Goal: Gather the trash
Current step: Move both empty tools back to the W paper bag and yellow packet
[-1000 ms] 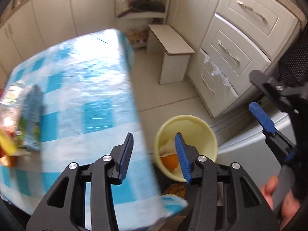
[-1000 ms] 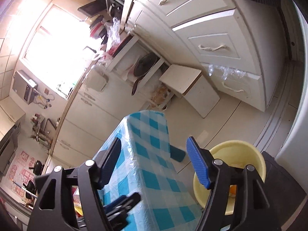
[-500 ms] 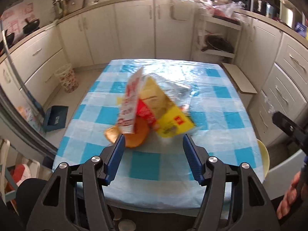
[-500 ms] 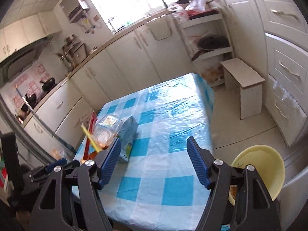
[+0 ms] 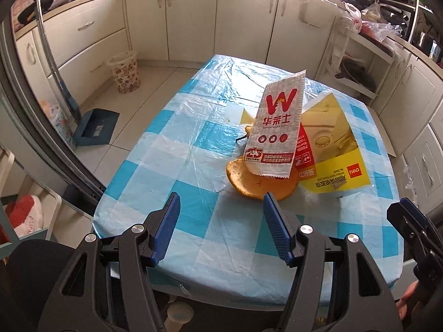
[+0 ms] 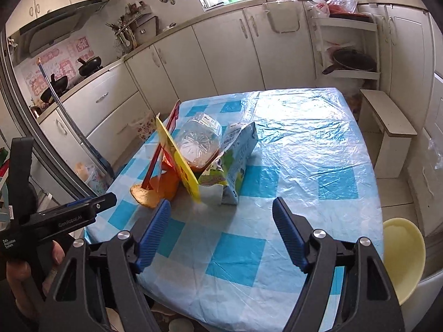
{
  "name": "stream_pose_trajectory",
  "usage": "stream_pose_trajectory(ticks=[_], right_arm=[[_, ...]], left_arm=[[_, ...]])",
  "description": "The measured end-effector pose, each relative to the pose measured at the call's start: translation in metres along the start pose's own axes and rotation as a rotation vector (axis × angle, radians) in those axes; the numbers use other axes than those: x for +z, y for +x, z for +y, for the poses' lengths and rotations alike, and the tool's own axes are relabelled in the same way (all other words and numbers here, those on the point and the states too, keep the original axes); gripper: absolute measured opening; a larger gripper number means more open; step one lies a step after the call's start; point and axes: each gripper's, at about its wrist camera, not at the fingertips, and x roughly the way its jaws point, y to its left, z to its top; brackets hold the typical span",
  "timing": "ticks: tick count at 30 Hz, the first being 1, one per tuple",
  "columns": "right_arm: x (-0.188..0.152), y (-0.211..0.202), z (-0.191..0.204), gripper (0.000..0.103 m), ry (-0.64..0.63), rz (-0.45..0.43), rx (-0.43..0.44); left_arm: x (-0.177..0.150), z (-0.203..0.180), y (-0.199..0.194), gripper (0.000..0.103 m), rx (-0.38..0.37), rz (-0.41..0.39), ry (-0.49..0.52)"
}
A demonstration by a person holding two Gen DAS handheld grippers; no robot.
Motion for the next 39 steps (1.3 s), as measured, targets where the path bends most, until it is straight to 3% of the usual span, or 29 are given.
stream_pose_trajectory(ticks=[13,23,29,32,39], right_arm=[[0.005,0.012,0.022,0.073,-0.025,0.001,0.003],[0.019,0.010,0.026,0.073,-0.042,-0.040,-0.014],[0.025,0.015,0.027,0.073,-0.036,-0.047,-0.001],[0.025,0.019,0.028,0.073,-0.041,-0.040,0.004],[0.030,0.026,0.030,0.073,-0.050,-0.046,-0.004]], left_arm=[[-0.003,0.002,-0.003,0.062,0.032,-0.005,0.025],[-0.002,-0.004,-0.005,0.063,0.016,-0.010,0.045],[0.009,-0.020,-0.004,0.068,-0.036,-0.023,0.094],[0.019,-0.032,0.004,0.068,-0.027,-0.023,0.125],[0.041,-0.048,0.036,0.068,-0.039,0.040,0.145]])
